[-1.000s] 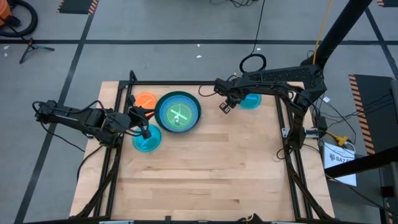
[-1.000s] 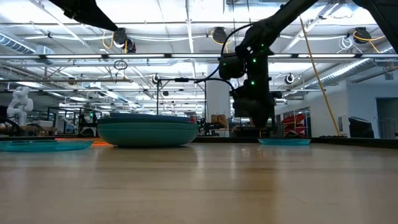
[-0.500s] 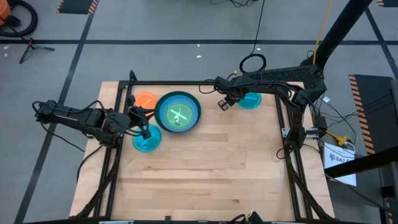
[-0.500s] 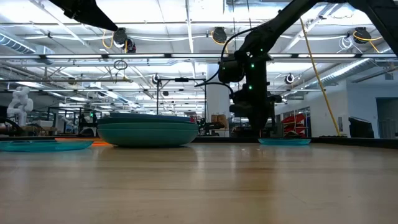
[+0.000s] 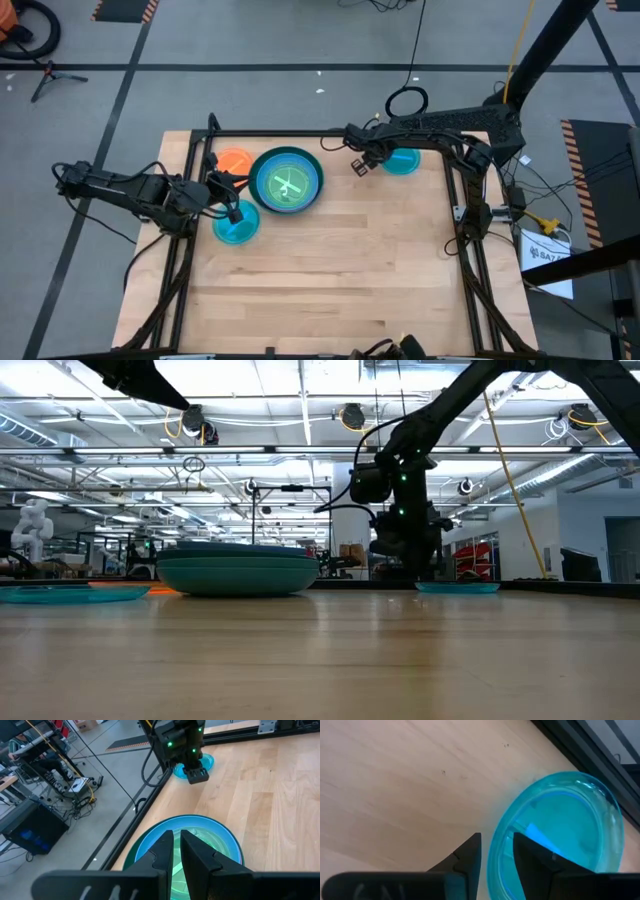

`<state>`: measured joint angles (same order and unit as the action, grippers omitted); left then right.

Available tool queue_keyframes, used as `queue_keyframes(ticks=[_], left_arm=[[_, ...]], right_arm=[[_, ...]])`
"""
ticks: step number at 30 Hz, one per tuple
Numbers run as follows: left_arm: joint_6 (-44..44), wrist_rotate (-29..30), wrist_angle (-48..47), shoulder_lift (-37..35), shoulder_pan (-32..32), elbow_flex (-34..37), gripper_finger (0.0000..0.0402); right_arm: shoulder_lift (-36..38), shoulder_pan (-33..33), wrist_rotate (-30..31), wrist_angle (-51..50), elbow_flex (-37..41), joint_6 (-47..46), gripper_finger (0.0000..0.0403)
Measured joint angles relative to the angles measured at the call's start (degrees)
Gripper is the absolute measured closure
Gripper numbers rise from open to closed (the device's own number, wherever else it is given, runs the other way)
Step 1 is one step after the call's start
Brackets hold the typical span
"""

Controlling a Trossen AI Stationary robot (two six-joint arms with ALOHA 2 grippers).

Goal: Stack plastic plates
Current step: Stack the top small blue plate on top of the small green plate

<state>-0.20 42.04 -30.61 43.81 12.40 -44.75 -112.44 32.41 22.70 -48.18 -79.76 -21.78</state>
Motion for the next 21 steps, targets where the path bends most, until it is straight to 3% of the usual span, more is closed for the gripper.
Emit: queue_keyframes(ticks=[15,21], left_arm=[[0.3,0.0,0.4,0.0,0.0,0.0,0.036],[0.5,0.0,0.7,0.0,0.0,0.0,0.036]], right_arm=[[-0.4,0.5,0.5,6.0,6.7,-1.7,0.03],[-0.5,0.5,0.1,6.3,6.7,-1.3,0.0337]])
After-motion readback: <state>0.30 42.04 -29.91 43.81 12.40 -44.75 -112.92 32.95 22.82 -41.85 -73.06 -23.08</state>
